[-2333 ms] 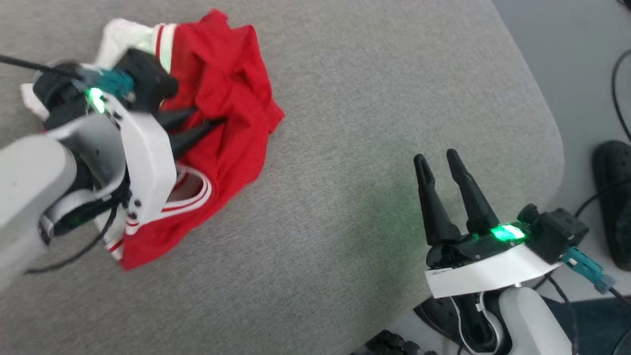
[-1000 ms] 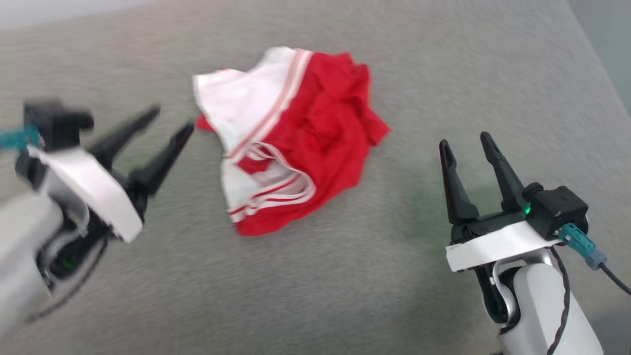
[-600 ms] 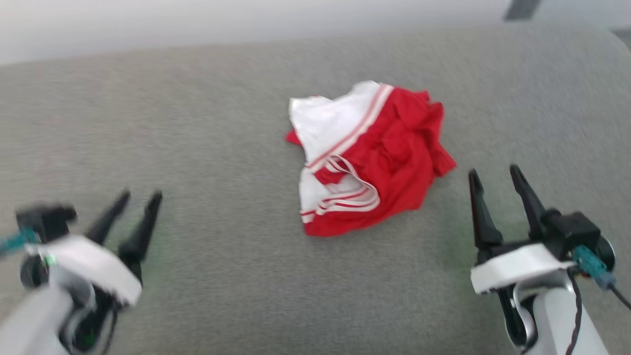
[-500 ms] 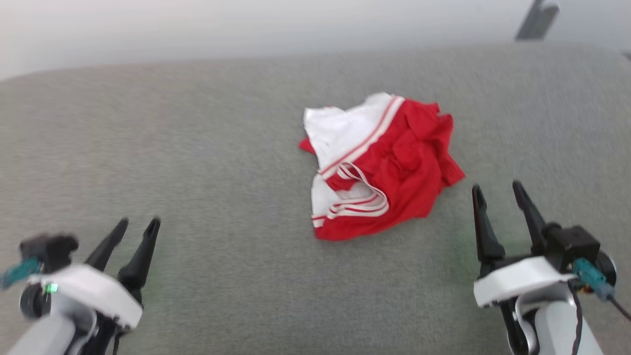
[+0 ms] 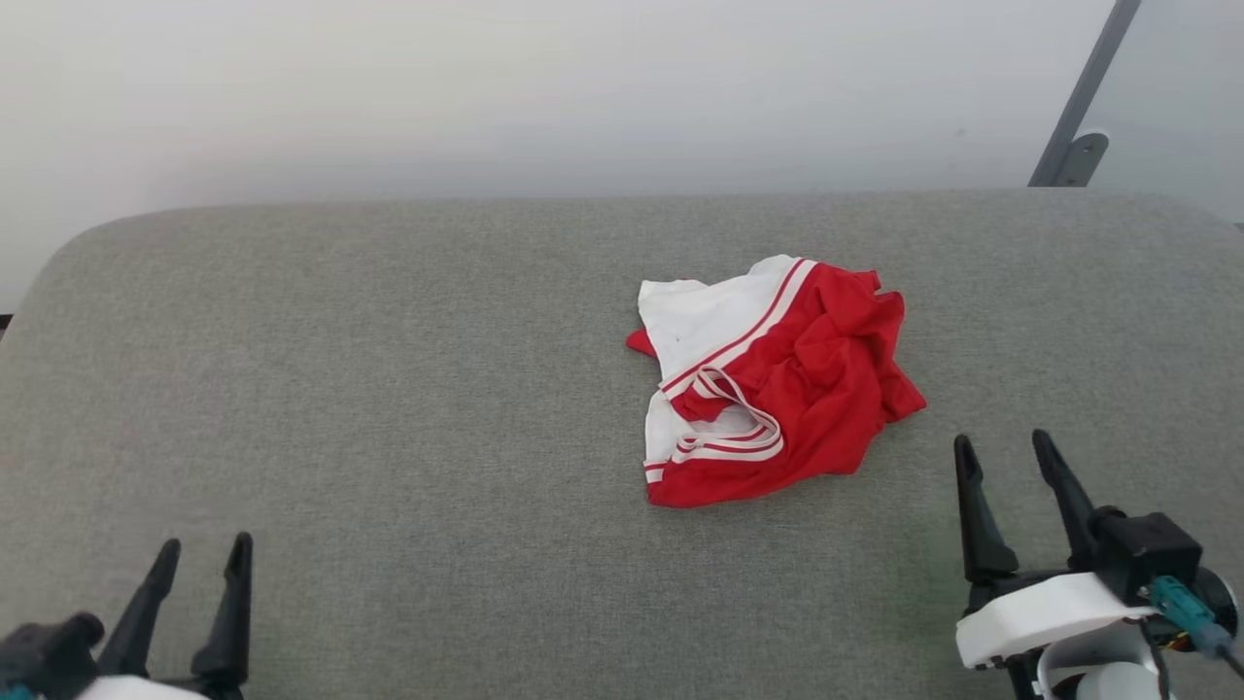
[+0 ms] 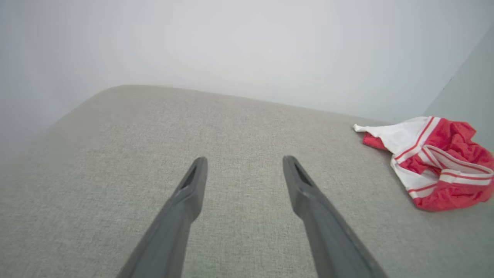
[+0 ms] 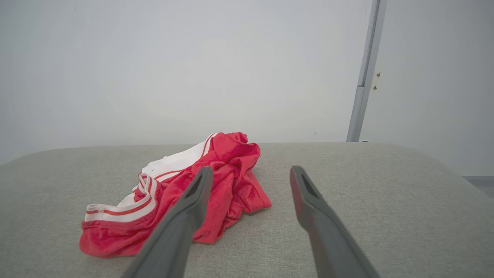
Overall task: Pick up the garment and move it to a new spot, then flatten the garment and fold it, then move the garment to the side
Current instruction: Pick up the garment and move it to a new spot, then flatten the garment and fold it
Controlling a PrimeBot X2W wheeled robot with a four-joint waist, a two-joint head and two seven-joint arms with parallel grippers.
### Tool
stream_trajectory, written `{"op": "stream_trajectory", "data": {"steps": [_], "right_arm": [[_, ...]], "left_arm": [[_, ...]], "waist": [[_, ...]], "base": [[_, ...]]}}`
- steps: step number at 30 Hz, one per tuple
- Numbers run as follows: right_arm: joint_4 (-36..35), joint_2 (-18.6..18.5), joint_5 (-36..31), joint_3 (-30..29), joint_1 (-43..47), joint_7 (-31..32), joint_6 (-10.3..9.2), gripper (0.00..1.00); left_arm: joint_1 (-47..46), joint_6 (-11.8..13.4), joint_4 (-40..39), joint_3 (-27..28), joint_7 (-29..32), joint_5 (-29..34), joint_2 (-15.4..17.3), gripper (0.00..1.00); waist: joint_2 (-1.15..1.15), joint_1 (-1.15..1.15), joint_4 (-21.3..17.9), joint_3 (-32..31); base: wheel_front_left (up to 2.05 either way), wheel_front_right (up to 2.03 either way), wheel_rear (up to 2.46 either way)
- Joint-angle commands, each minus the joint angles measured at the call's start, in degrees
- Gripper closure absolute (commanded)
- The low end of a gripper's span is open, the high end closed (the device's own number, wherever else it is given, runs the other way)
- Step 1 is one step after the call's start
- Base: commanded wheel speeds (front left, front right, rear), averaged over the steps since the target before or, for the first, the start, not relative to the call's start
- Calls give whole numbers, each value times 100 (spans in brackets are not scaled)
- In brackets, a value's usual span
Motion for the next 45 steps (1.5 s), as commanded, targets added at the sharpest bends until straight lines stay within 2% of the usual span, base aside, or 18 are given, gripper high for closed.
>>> {"op": "stream_trajectory", "data": {"steps": [1,4,9,24,30,35,38,42,43,45], "right_arm": [[-61,-9,-40,-27,46,-30,-2,0],[-256,-6,26,-102,53,-30,-2,0],[-446,-6,53,-119,43,-30,-2,0],[-388,-6,6,10,-54,-30,-2,0],[69,-85,-284,188,-407,68,-2,0],[139,-567,-212,792,-1170,947,-2,0],[27,-1017,-179,1383,-1760,1847,-3,0],[-195,-1642,198,2381,-2512,3196,-3,0],[-195,-1642,198,2381,-2512,3196,-3,0],[-349,-1977,525,2878,-2854,3876,-3,0]], "left_arm": [[111,13,-121,106,-10,162,-118,0],[407,14,-502,559,-11,760,-444,0],[554,13,-813,882,-11,1193,-640,0],[528,13,-931,873,-12,1229,-767,0],[421,13,-967,725,-12,1189,-912,0],[234,13,-915,509,-12,1053,-1050,0],[96,13,-855,375,-12,1004,-1123,0],[-114,13,-746,187,-12,918,-1212,0],[-114,13,-746,187,-12,918,-1212,0],[-222,13,-700,101,-12,873,-1263,0]], "waist": [[0,0,-16,-5],[0,0,-64,8],[0,0,-112,45],[0,0,-115,183],[0,0,84,348],[0,0,374,656],[0,0,532,866],[0,0,747,1082],[0,0,747,1082],[0,0,851,1162]], "base": [[0,0,0],[0,0,0],[0,0,0],[0,0,0],[0,0,0],[0,0,0],[0,0,0],[0,0,0],[0,0,0],[0,0,0]]}}
